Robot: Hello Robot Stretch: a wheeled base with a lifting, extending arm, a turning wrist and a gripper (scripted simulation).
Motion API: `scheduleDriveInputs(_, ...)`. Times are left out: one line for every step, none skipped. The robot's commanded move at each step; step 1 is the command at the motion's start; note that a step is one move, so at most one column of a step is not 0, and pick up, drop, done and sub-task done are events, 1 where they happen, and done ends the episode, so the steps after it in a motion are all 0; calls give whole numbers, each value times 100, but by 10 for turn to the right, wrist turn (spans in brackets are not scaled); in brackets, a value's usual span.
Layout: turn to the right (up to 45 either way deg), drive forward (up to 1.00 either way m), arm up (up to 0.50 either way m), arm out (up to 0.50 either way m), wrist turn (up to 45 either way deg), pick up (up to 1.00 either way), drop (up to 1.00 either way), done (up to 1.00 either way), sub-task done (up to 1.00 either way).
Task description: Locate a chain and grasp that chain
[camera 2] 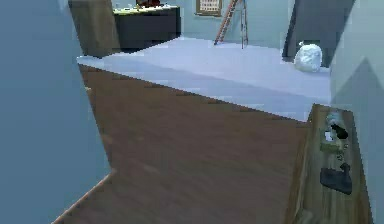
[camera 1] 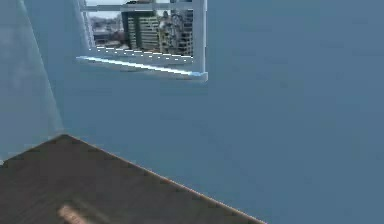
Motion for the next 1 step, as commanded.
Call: scheduleDriveInputs(-450,0,0,0,0,0,0,0,0)
